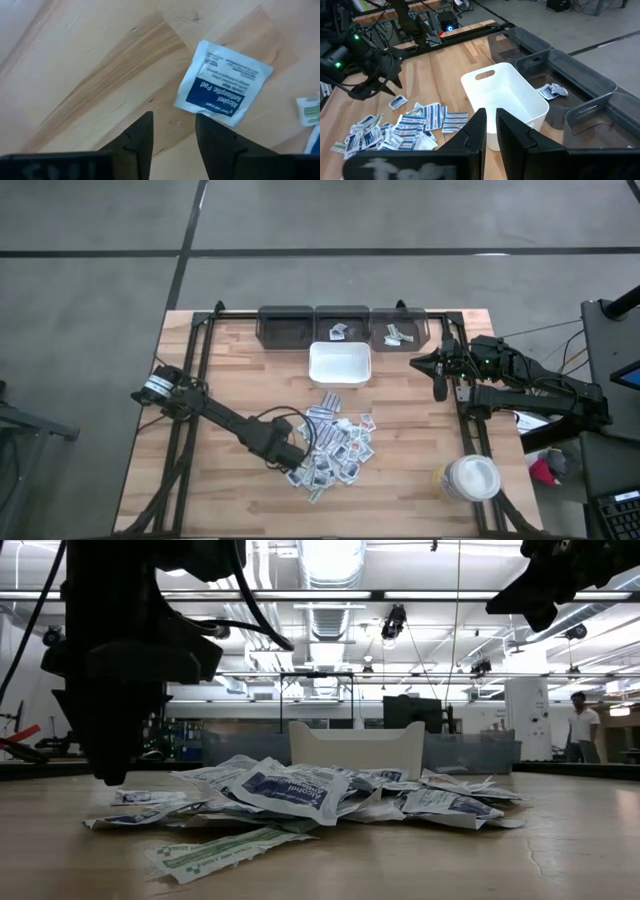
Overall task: Pick & Place First Aid Supplies
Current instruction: Put the blue alcohol pad into the middle gray bin
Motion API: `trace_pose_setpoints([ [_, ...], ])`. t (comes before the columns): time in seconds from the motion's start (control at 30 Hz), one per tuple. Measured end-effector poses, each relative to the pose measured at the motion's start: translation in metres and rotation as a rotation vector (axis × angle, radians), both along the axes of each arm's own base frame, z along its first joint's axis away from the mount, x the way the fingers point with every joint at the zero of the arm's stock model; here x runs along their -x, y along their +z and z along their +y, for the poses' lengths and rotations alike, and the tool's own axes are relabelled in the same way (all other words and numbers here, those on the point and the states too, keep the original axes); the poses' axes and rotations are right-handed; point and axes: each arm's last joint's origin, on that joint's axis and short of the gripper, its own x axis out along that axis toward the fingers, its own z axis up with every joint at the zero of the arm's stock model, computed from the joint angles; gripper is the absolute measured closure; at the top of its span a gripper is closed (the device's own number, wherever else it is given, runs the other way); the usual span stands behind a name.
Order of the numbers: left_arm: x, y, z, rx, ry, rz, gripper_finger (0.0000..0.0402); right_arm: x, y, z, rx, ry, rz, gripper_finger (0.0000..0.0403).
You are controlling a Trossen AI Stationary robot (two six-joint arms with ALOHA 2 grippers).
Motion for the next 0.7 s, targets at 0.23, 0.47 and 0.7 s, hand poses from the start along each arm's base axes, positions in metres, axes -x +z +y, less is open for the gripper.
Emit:
trace_pose_setpoints([
  [0.23,-0.002,0.000,0.003,-0.001,0.040,-0.006,0.0262,0.000,0.000,0.000,0.002,0.000,0.000,0.0364],
  [0.47,-0.007,0.000,0.014,0.002,0.096,-0.015,0.0262,0.000,0.000,0.000,0.000,0.000,0.000,0.0364],
  [0.7,-0.009,-0.004,0.019,0.068,0.114,-0.011,0.0262,0.000,0.000,0.000,0.000,0.000,0.000,0.0364],
])
